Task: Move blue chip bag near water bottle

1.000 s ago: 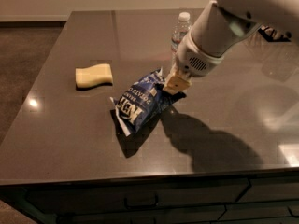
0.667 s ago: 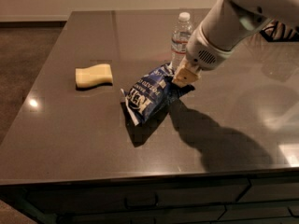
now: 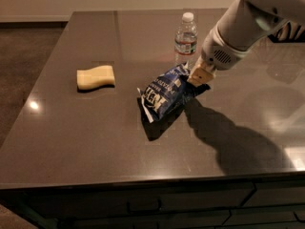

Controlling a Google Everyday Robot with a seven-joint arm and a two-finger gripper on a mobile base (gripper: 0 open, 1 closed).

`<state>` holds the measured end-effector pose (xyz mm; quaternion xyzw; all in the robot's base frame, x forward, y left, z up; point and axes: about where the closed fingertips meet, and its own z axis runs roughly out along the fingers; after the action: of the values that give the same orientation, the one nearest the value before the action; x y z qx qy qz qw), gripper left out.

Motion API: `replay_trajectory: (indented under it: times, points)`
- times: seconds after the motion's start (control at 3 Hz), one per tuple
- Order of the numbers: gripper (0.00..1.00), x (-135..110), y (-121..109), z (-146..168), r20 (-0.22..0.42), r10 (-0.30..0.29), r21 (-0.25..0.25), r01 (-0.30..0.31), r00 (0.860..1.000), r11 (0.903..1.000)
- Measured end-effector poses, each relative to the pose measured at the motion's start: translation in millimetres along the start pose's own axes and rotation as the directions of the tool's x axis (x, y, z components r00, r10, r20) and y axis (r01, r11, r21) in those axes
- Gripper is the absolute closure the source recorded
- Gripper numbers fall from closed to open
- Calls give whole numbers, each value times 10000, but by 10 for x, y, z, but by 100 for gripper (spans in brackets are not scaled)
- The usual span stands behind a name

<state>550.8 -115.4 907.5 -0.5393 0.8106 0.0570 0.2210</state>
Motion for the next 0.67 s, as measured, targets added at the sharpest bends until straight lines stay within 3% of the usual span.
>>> replay_trajectory:
  times: [0.67]
  points:
    - [36,189,-66,85,-382,179,-25,-180,9991,9998]
